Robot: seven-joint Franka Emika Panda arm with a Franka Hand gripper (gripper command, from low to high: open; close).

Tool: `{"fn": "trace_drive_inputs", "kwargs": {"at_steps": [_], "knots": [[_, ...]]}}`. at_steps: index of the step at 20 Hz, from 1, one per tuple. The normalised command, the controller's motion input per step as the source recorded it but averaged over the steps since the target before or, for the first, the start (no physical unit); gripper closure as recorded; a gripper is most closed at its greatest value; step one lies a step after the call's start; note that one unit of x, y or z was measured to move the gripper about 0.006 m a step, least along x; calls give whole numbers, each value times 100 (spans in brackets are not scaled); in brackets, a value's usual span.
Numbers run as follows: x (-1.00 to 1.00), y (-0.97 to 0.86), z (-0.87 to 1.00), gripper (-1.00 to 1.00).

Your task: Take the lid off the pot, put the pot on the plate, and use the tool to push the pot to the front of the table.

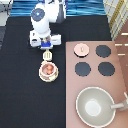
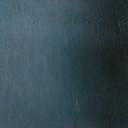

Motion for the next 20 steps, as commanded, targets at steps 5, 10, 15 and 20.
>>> {"fn": "trace_drive_inputs", "kwargs": {"at_steps": [5,10,15,20], "knots": [[80,33,11,100],[95,12,49,100],[73,12,58,100],[-6,33,11,100]]}}
